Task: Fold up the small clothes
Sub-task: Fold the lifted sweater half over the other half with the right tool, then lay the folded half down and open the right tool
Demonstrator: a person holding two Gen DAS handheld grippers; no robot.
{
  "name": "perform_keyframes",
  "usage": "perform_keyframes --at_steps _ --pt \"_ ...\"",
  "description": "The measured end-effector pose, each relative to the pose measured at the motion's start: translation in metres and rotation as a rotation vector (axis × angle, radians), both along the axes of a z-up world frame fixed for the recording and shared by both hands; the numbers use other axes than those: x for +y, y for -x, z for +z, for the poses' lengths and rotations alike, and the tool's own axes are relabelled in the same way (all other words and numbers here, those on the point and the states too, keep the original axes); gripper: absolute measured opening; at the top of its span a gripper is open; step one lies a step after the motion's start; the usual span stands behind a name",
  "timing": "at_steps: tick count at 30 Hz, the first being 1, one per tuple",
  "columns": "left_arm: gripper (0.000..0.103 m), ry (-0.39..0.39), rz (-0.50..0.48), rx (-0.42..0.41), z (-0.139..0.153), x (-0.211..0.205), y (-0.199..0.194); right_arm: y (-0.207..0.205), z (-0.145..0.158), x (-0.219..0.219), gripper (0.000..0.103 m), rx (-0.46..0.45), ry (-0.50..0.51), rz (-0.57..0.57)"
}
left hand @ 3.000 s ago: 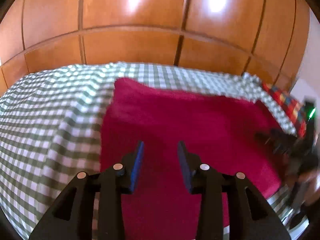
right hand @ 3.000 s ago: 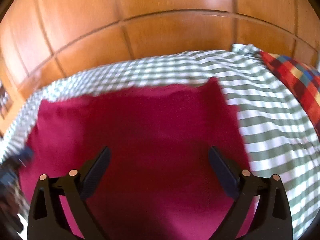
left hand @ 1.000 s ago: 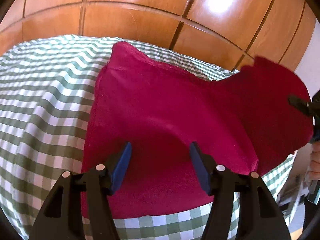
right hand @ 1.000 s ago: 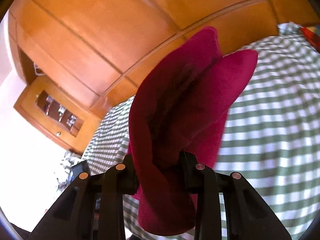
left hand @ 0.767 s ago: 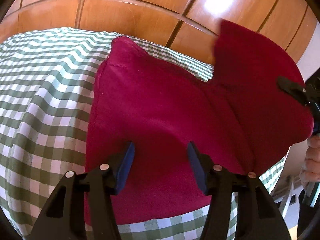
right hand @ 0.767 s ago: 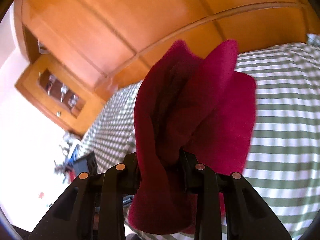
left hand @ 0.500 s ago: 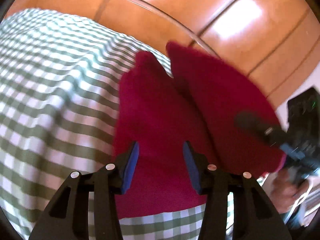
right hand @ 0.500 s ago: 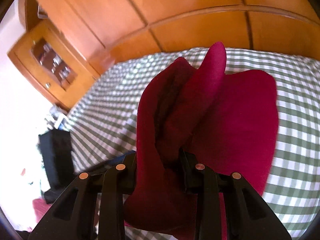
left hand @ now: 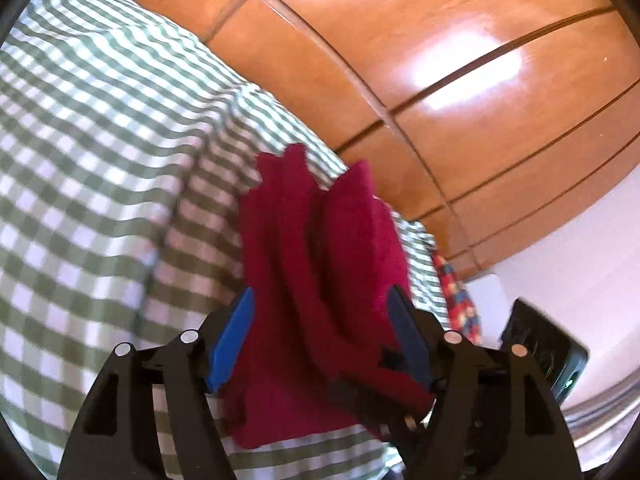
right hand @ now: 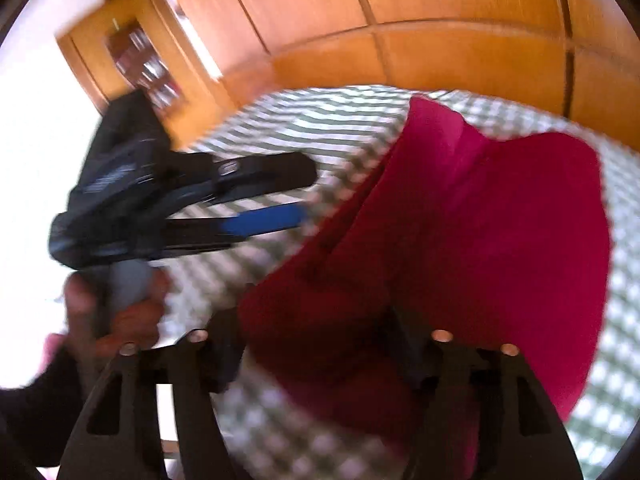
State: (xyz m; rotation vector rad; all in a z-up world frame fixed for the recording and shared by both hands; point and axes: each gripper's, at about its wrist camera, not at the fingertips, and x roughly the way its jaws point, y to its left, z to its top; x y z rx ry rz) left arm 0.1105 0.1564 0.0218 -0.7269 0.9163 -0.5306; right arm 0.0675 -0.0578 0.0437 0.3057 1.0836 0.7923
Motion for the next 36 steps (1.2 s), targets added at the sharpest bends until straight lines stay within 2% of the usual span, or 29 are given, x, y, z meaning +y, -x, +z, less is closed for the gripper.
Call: perform_keyframes --at_steps 3,5,7,9,13,15,16,17,20,22,24,26,28,30,32,34,36 --pt "0.073 0.021 -0.031 0.001 0.008 -0.006 -0.007 0.013 0.007 -0.03 0.065 0.01 -0.065 -0.03" --pt "0.075 0.034 -0.046 0.003 0.013 -0.009 -0.01 0.021 0.008 -0.045 0.065 0.008 -0.063 -0.068" --pt "0.077 0.043 -0.071 0.011 0.016 -0.014 -0.015 0.03 0.011 -0.065 0.065 -0.023 -0.01 -0.125" --pt "0.078 0.013 -0.082 0.026 0.016 -0.02 -0.021 0.037 0.01 -0.081 0.065 -0.05 0.073 -0.182" --pt "0.075 -0.033 -0.151 0.072 0.011 -0.039 -0.029 0.044 -0.005 -0.084 0.065 -0.054 0.17 -0.205" --pt "0.056 -0.089 -0.171 0.091 0.007 -0.051 -0.032 0.046 -0.011 -0.079 0.065 -0.053 0.191 -0.202" --pt "0.034 -0.143 -0.182 0.104 0.005 -0.059 -0.033 0.047 -0.013 -0.074 0.065 -0.061 0.202 -0.2" --pt "0.019 -0.18 -0.183 0.109 0.004 -0.063 -0.033 0.048 -0.014 -0.069 0.065 -0.071 0.21 -0.196" --pt "0.013 -0.233 -0.157 0.061 0.01 -0.063 -0.022 0.054 -0.014 -0.063 0.066 -0.078 0.204 -0.173" --pt "0.013 -0.274 -0.122 0.033 0.016 -0.055 -0.01 0.051 -0.02 -0.061 0.066 -0.058 0.2 -0.16" --pt "0.012 -0.284 -0.084 0.05 0.011 -0.044 -0.002 0.047 -0.03 -0.054 0.067 -0.038 0.216 -0.147" --pt "0.014 -0.361 -0.063 0.083 -0.009 -0.039 -0.001 0.05 -0.03 -0.044 0.067 -0.052 0.264 -0.146" --pt "0.017 -0.365 -0.043 0.101 -0.025 -0.037 -0.002 0.05 -0.029 -0.039 0.067 -0.062 0.308 -0.149" --pt "0.021 -0.37 -0.024 0.09 -0.022 -0.036 -0.002 0.05 -0.028 -0.036 0.068 -0.065 0.332 -0.15" --pt "0.027 -0.406 -0.007 0.084 -0.015 -0.041 -0.002 0.052 -0.026 -0.032 0.068 -0.082 0.376 -0.148" --pt "0.034 -0.494 0.017 0.048 -0.001 -0.049 0.0 0.055 -0.024 -0.03 0.068 -0.101 0.412 -0.15" --pt "0.035 -0.57 0.04 -0.008 0.013 -0.054 0.006 0.057 -0.025 -0.027 0.07 -0.114 0.437 -0.149"
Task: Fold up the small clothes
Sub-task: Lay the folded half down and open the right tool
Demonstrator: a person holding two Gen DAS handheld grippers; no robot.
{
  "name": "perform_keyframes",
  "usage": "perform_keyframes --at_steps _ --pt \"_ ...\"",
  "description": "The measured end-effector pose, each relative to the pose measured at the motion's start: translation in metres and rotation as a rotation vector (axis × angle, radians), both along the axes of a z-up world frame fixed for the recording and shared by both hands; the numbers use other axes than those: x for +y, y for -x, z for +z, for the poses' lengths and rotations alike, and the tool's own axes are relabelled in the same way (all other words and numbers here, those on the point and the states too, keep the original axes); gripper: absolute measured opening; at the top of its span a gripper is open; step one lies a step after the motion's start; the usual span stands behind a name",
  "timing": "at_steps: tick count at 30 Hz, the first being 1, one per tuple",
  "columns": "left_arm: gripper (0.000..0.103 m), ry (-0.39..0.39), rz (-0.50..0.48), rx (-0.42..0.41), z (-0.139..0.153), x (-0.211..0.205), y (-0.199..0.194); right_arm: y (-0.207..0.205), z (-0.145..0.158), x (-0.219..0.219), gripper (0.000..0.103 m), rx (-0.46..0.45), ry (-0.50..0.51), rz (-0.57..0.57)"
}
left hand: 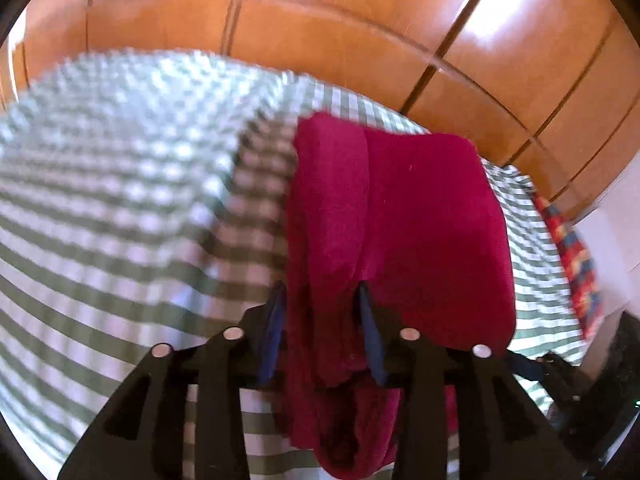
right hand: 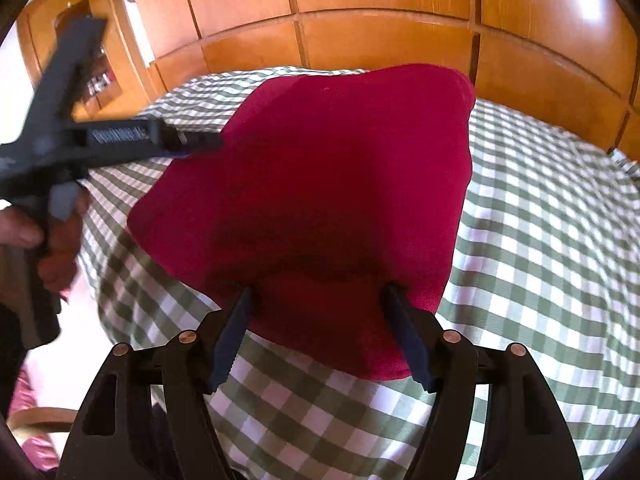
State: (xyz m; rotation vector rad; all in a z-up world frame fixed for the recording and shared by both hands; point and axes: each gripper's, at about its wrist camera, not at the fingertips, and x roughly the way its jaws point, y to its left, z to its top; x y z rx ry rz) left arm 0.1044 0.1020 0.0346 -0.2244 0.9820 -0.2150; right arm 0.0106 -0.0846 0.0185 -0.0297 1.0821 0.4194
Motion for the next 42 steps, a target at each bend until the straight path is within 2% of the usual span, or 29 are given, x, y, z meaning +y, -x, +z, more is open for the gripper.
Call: perform_keyframes --at_steps 1,3,6,12,15,19,22,27,31,33,34,41,42 --pt "0.035 -0.018 0.002 -0.037 0.01 -0.002 0.005 0.002 0.001 0.002 0.072 -0.006 0.017 0.002" --pt "0.035 0.001 -0.005 -0.082 0.025 -0.005 0.011 0.004 0.002 0.005 0.073 -0.016 0.039 0.008" --pt "0.037 0.014 -0.029 -0.117 0.035 -0.01 0.014 0.007 0.004 0.005 0.076 -0.023 0.063 0.012" --pt "0.037 -0.009 -0.072 -0.1 0.025 -0.034 0.01 0.013 0.016 -0.003 0.077 -0.046 0.125 0.035" --pt "0.037 -0.036 -0.086 -0.097 0.019 -0.041 0.009 0.006 0.036 -0.031 0.077 -0.034 0.022 0.011" --pt "0.037 -0.058 -0.095 -0.083 0.01 -0.042 0.008 -0.023 0.064 -0.07 0.077 -0.055 -0.149 -0.09" --pt "0.037 -0.049 -0.092 -0.087 0.006 -0.04 0.007 -0.052 0.068 -0.07 0.074 -0.08 -0.166 -0.11" --pt "0.037 -0.052 -0.095 -0.101 0.001 -0.041 0.006 -0.11 0.046 -0.045 0.067 -0.037 -0.184 -0.099" --pt "0.035 -0.032 -0.09 -0.1 -0.006 -0.036 0.006 -0.153 -0.001 -0.02 0.065 0.053 -0.121 -0.11" --pt "0.035 -0.01 -0.084 -0.101 -0.01 -0.032 0.006 -0.163 -0.025 -0.01 0.065 0.057 -0.045 -0.12" --pt "0.035 -0.002 -0.08 -0.103 -0.013 -0.029 0.006 -0.168 -0.037 -0.007 0.066 0.06 -0.045 -0.119" --pt "0.036 0.024 -0.058 -0.115 -0.024 -0.024 0.008 -0.161 -0.034 -0.017 0.067 0.0 -0.059 -0.118" --pt "0.035 0.025 -0.055 -0.112 -0.022 -0.025 0.009 -0.158 -0.031 -0.02 0.071 -0.006 -0.06 -0.125"
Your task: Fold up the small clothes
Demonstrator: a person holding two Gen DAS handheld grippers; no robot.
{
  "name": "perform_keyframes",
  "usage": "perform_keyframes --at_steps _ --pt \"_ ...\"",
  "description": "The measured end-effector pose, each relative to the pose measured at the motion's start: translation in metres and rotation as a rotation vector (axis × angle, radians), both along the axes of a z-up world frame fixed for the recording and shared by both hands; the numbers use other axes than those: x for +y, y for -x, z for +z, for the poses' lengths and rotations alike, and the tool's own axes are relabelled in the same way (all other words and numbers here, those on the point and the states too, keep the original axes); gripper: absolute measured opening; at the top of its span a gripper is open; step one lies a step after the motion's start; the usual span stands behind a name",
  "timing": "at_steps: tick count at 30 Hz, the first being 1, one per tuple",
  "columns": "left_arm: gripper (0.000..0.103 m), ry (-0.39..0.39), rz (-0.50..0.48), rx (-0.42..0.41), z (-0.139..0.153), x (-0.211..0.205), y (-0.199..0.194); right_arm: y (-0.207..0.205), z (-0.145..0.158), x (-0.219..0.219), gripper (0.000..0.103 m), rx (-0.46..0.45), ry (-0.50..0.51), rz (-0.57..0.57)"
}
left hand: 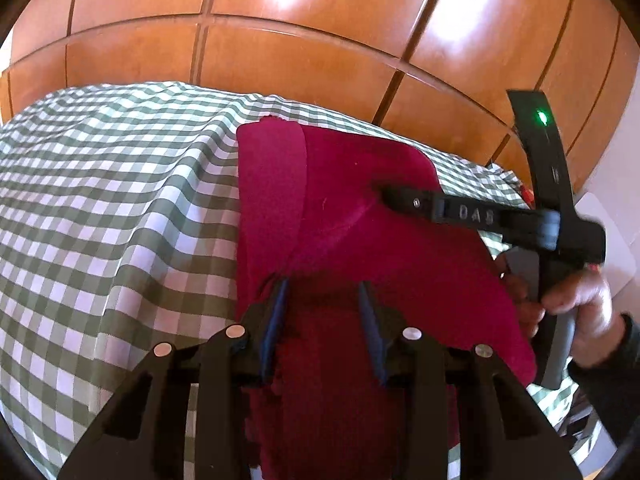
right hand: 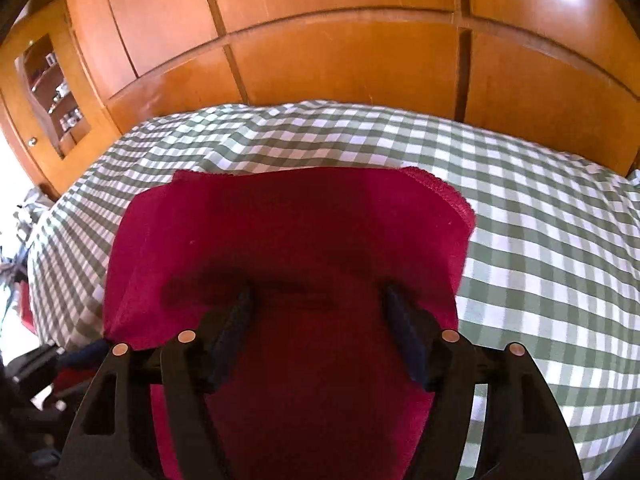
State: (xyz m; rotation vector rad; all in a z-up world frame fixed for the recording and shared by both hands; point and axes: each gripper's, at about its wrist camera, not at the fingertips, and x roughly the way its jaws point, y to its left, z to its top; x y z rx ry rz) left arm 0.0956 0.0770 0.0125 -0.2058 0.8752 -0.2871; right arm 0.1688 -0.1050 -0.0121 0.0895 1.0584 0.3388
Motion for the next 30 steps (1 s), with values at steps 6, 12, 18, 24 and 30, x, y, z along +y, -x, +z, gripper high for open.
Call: perform_keyframes --at_steps 6,12,18,24,30 --pt "0.062 -0.052 0.049 -0.047 0.034 -0.002 0.004 0.025 0.022 -0.014 0.087 -0.027 -0.057 -0.019" --pt "0.064 -0.119 0.065 -0.079 0.045 -0.002 0.002 0.046 0.015 -0.056 0.089 0.079 -0.265 -0.072" --pt "0.072 -0.149 0.03 -0.092 0.043 -0.003 0.002 0.045 -0.004 -0.077 0.089 0.173 -0.426 -0.102" --pt "0.073 -0.137 0.016 -0.065 0.033 0.004 -0.006 0.039 -0.017 -0.071 0.089 0.219 -0.497 -0.08" --pt "0.073 -0.123 0.004 -0.031 0.02 0.011 -0.012 0.039 -0.025 -0.059 0.089 0.243 -0.52 -0.038"
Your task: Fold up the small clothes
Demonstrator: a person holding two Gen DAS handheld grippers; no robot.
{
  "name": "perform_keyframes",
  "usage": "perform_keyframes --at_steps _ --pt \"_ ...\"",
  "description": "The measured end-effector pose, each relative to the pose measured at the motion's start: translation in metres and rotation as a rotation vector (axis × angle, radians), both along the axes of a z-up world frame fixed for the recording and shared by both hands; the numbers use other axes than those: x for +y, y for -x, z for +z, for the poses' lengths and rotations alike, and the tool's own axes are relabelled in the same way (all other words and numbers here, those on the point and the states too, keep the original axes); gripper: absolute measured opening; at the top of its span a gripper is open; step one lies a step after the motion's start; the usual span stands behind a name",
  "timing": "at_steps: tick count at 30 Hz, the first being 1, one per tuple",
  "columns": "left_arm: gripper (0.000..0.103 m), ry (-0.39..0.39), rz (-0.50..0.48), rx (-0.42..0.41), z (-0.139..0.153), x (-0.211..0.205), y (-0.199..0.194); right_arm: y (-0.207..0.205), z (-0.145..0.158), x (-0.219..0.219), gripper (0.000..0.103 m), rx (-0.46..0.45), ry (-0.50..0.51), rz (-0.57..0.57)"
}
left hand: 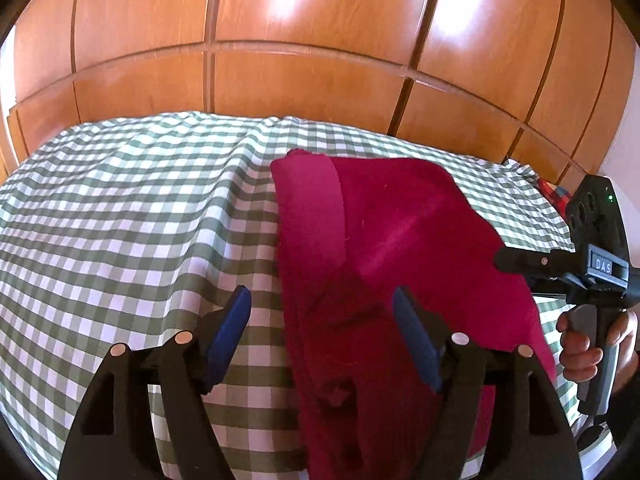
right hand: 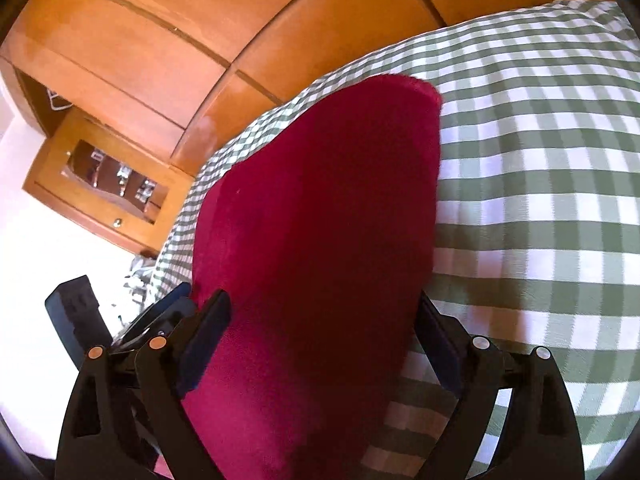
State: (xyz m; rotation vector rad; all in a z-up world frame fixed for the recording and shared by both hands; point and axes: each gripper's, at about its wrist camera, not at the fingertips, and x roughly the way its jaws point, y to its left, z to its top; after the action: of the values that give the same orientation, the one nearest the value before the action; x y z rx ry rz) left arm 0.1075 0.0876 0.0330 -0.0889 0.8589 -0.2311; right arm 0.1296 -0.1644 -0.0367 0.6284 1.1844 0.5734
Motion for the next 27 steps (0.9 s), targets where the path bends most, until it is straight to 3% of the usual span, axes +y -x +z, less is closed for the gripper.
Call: perform_keyframes --at_steps 7,10,11,13,19,21,23,27 --pt "0.073 0.075 -0.027 0.046 -0.019 0.008 -0.007 -0.006 -0.008 0.008 0.086 0.018 -0.039 0.031" --pt "0.074 0.126 -0.038 0.066 -0.027 0.014 -0.012 -0.008 -0.009 0.012 0.08 0.017 -0.035 0.04" --pt "0.075 0.148 -0.043 0.075 -0.03 0.016 -0.014 -0.008 -0.007 0.013 0.072 0.008 -0.031 0.046" --pt "0.076 0.193 -0.048 0.101 -0.037 0.022 -0.017 -0.006 -0.001 0.015 0.064 -0.014 -0.024 0.065" --pt "0.074 0.308 -0.092 0.143 -0.051 0.032 -0.022 -0.016 -0.012 0.022 0.063 0.013 -0.032 0.067" --pt "0.069 0.341 -0.116 0.147 -0.055 0.034 -0.023 -0.015 -0.01 0.025 0.061 0.0 -0.024 0.063" --pt "0.053 0.393 -0.134 0.154 -0.057 0.036 -0.024 -0.009 -0.005 0.025 0.053 -0.021 -0.012 0.063" --pt "0.042 0.372 -0.171 0.115 -0.049 0.03 -0.015 0.001 0.009 0.026 0.043 -0.063 0.009 0.064"
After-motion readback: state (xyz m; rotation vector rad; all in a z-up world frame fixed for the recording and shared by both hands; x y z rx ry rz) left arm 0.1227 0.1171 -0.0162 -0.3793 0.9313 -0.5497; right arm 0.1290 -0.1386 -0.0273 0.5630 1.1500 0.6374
